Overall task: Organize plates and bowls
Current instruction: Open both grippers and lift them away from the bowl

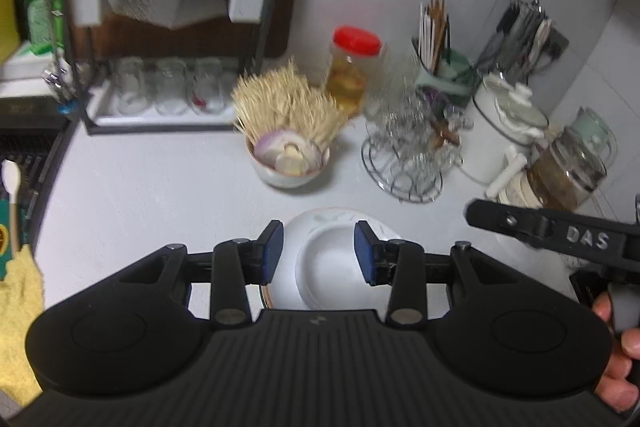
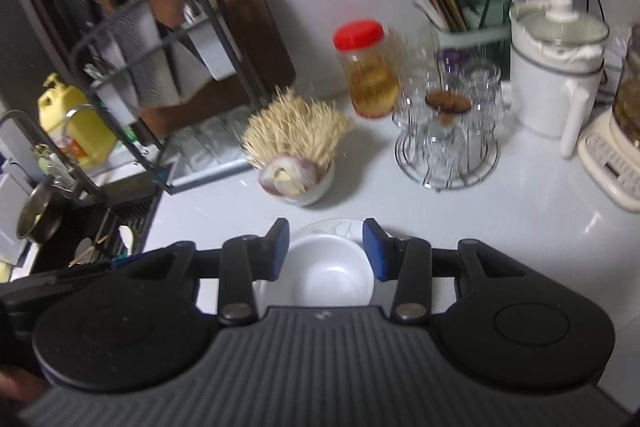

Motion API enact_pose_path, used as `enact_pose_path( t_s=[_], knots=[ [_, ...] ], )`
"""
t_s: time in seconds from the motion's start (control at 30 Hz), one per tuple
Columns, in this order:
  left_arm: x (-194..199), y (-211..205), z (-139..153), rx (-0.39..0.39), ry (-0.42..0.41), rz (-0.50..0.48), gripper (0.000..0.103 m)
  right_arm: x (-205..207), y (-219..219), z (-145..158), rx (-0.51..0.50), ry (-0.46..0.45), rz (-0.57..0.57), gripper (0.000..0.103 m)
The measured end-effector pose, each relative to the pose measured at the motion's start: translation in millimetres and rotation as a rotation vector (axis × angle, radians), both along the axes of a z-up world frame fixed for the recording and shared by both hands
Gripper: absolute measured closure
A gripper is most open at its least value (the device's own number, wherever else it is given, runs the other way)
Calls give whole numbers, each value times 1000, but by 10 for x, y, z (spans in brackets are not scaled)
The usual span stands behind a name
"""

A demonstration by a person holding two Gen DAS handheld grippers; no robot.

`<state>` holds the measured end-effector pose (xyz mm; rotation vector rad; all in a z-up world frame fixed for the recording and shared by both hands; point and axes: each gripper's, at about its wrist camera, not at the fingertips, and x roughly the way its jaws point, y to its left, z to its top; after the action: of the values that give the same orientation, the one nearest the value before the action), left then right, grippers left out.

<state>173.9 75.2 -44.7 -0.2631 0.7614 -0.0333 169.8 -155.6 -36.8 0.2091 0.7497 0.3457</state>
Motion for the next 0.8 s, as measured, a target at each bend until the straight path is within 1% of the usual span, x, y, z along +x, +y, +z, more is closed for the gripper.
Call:
enact_pose_path(
  t_s=[0.1, 0.27, 0.33, 0.53, 0.7, 0.8],
  knots=[
    [-195, -73, 120, -5, -22, 35, 58, -181, -109, 103, 1, -33, 26, 59],
    [-570, -262, 229, 28, -51, 60, 58, -491, -303, 166, 9, -74, 56, 59],
    [-733, -347, 243, 37, -58, 71, 58, -600, -375, 157, 19, -77, 66, 59],
    [-1148, -553, 264, 46, -72, 106, 58, -931, -566, 88, 8, -99, 103, 59],
    [-1397, -743, 265, 71, -80, 109, 58, -1145, -709, 31, 10, -113, 122, 59],
    [-1522, -851, 259, 71, -77, 111, 58, -1256, -790, 23, 8, -121, 122, 59]
  ],
)
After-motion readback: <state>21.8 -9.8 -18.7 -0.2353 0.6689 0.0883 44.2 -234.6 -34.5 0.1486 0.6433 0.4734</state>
